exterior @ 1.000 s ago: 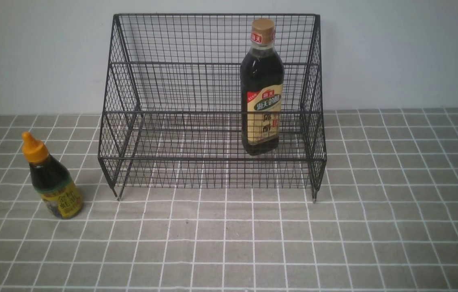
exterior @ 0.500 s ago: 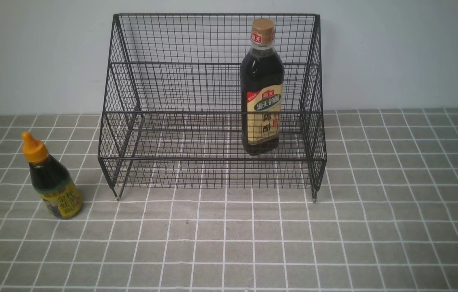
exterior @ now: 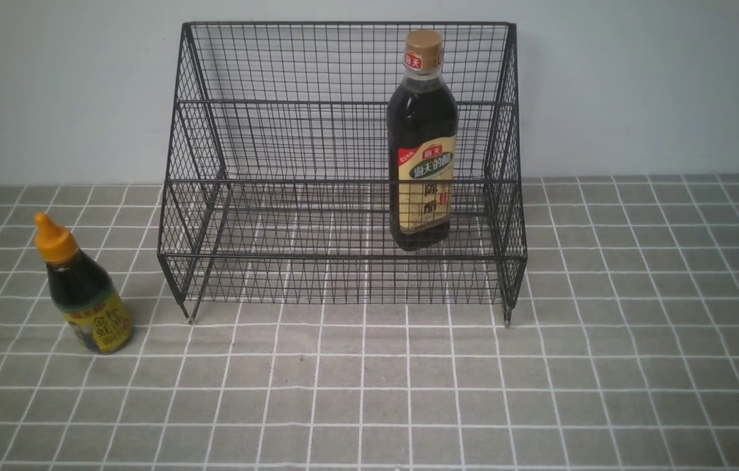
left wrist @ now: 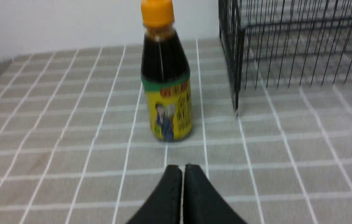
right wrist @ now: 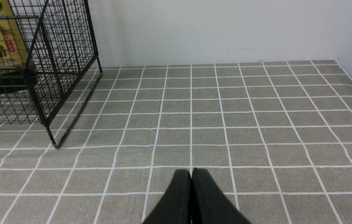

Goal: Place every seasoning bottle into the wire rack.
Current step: Use the left arm to grab the condiment bottle closest to it

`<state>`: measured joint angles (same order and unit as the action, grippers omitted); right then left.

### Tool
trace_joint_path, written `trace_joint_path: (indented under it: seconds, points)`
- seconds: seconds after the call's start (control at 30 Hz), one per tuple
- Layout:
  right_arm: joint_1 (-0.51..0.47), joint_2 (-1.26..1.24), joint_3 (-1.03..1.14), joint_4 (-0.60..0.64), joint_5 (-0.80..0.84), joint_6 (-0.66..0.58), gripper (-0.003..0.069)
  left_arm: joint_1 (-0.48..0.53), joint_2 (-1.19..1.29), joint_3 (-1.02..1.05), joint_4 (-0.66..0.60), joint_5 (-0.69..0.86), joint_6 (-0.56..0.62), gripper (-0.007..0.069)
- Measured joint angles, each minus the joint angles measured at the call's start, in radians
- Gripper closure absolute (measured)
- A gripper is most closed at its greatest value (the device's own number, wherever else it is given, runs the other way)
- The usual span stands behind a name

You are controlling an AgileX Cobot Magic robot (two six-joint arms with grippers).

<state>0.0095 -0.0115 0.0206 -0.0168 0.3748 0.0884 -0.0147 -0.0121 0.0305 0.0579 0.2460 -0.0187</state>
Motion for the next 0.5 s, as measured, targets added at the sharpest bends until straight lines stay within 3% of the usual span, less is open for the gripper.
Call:
trace_joint_path:
  seconds: [0.2,0.5]
  points:
    - [0.0,0.0,0.0,0.0,0.0,0.0,0.0672,0.0,0.0,0.0,-0.044,-0.347,-0.051,0.0631]
    - [0.0,0.0,0.0,0.0,0.0,0.0,0.0672,0.0,0.019,0.0,-0.046,-0.614,-0.05,0.0631]
